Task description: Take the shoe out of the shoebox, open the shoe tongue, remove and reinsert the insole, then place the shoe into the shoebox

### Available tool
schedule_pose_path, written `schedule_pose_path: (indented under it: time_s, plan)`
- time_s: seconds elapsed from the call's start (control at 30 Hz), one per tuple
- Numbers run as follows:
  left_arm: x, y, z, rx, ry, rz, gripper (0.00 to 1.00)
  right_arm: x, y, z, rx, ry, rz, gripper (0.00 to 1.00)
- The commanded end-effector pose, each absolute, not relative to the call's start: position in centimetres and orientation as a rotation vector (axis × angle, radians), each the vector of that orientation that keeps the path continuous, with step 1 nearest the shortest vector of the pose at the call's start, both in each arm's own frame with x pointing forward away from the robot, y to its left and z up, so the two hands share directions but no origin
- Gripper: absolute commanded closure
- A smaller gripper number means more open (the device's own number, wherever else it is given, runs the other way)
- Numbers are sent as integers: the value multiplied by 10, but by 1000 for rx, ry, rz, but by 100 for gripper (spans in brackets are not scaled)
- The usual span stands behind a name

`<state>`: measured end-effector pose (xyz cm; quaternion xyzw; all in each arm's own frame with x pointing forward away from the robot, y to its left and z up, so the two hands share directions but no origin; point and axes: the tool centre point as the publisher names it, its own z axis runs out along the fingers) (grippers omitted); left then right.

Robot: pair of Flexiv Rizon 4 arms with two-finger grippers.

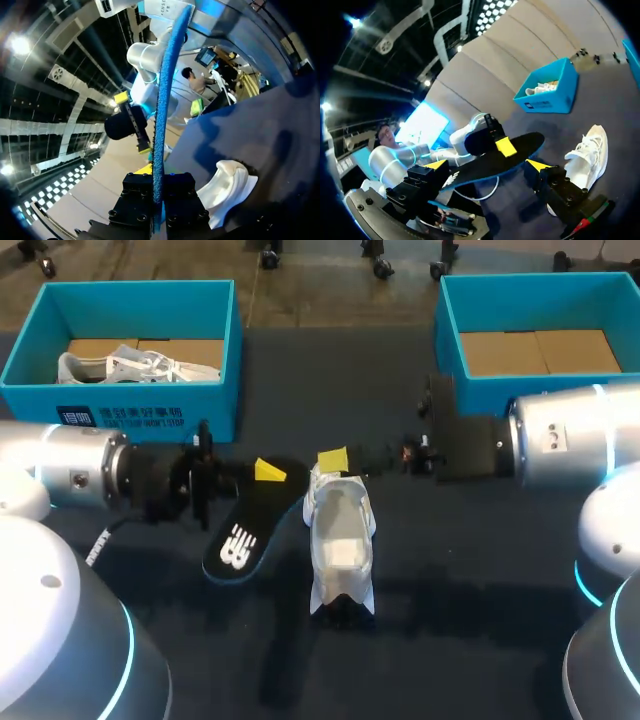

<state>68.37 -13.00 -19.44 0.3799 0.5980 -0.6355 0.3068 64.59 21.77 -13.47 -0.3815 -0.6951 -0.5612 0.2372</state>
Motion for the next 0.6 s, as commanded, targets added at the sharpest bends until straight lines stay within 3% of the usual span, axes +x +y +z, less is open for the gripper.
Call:
schedule_pose_path:
  time_s: [0.03, 0.6]
  plan:
    - [681, -132, -200, 1003, 1605, -1697, 100, 650, 204, -131, -992, -1919, -1510, 0]
    - [681, -132, -200, 1003, 1605, -1697, 100, 650, 204, -131, -992, -1919, -1510, 0]
